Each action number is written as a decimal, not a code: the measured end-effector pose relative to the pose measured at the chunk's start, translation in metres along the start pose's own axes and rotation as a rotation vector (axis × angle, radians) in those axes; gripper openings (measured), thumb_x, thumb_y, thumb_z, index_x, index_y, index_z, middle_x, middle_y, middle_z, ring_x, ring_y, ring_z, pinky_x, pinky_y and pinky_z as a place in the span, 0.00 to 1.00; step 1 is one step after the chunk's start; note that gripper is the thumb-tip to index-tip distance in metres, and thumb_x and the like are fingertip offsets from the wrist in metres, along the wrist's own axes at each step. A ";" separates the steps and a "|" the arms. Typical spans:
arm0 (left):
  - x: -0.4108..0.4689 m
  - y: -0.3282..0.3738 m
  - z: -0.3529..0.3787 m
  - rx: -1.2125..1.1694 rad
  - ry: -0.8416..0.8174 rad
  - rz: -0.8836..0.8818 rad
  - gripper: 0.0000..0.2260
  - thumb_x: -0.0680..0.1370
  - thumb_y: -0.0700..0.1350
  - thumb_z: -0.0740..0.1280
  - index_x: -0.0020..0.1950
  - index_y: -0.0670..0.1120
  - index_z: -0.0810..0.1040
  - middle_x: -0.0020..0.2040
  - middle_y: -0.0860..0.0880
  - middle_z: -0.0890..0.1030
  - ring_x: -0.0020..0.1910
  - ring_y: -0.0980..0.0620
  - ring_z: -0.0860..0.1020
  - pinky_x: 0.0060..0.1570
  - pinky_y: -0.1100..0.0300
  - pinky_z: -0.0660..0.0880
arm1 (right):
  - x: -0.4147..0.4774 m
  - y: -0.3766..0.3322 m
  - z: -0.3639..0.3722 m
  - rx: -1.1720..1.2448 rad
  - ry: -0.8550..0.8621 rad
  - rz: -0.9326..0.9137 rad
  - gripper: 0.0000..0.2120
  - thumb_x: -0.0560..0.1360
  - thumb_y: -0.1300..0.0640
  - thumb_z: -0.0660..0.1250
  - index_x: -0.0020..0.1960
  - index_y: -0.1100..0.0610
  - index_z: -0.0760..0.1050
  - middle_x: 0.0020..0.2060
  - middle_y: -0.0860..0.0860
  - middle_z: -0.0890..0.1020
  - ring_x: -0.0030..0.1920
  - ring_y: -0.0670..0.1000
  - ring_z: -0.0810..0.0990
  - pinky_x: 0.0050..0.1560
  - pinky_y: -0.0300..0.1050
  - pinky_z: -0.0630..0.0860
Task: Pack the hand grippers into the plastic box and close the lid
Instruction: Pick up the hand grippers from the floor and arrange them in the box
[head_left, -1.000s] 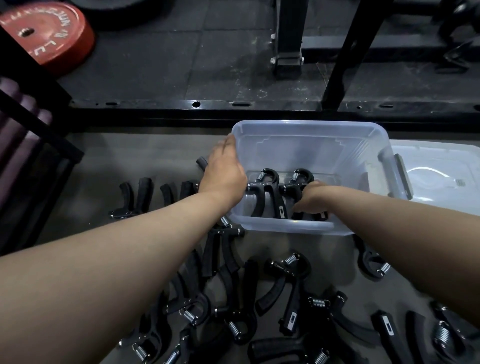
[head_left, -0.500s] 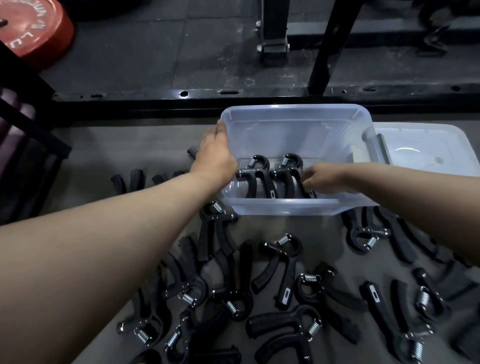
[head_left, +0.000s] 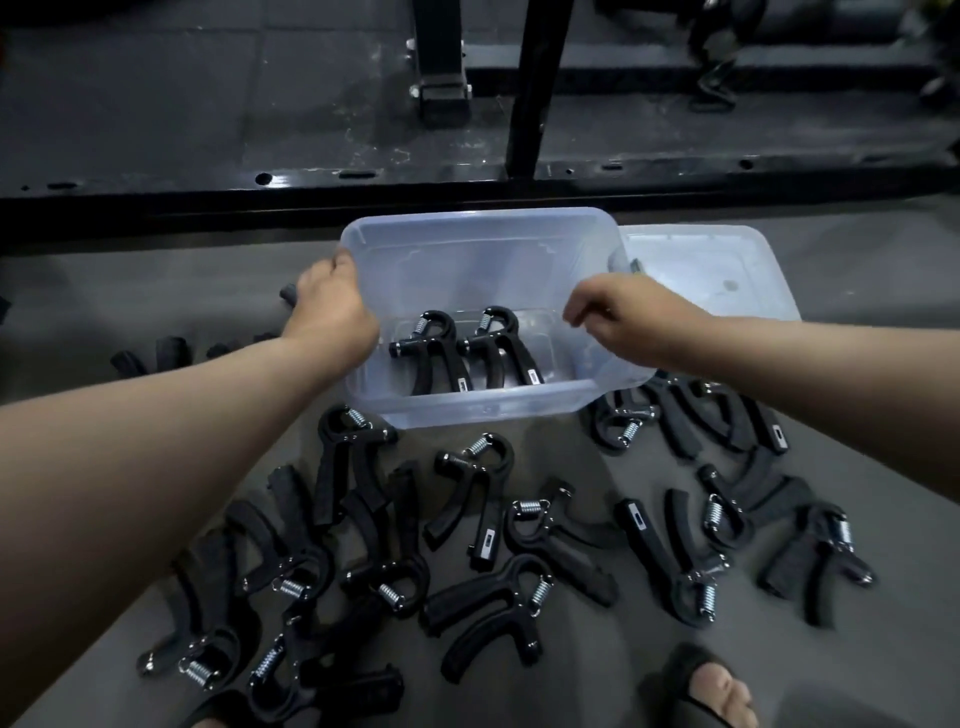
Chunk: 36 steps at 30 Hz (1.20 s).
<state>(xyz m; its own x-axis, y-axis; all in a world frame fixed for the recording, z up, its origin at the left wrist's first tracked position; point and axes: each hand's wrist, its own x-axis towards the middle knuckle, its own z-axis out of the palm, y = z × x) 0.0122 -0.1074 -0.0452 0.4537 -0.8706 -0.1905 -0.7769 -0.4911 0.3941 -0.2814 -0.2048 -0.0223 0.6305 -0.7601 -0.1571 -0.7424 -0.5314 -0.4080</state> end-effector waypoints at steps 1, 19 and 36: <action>-0.001 -0.001 0.000 -0.005 0.001 0.003 0.31 0.76 0.36 0.58 0.77 0.41 0.53 0.70 0.39 0.62 0.71 0.41 0.58 0.71 0.50 0.57 | -0.009 0.006 -0.001 0.073 0.141 -0.005 0.12 0.73 0.64 0.60 0.49 0.56 0.81 0.44 0.49 0.82 0.48 0.51 0.79 0.52 0.45 0.75; -0.009 -0.003 0.012 0.016 0.019 0.003 0.31 0.79 0.40 0.54 0.79 0.44 0.43 0.77 0.46 0.54 0.76 0.46 0.51 0.74 0.49 0.52 | -0.042 0.031 0.129 -0.084 -0.231 0.736 0.37 0.75 0.50 0.69 0.76 0.54 0.52 0.74 0.60 0.52 0.73 0.63 0.56 0.71 0.58 0.61; -0.011 0.004 0.000 0.036 -0.038 0.005 0.34 0.77 0.36 0.58 0.79 0.40 0.44 0.76 0.39 0.55 0.76 0.43 0.53 0.73 0.51 0.52 | -0.081 0.033 0.140 -0.405 -0.392 0.611 0.25 0.72 0.61 0.63 0.68 0.54 0.60 0.74 0.64 0.53 0.74 0.64 0.54 0.70 0.58 0.57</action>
<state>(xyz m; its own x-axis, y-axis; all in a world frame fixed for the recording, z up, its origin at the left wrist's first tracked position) 0.0041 -0.0998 -0.0413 0.4333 -0.8734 -0.2224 -0.7947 -0.4866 0.3629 -0.3252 -0.1080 -0.1487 0.0677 -0.8132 -0.5780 -0.9564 -0.2178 0.1944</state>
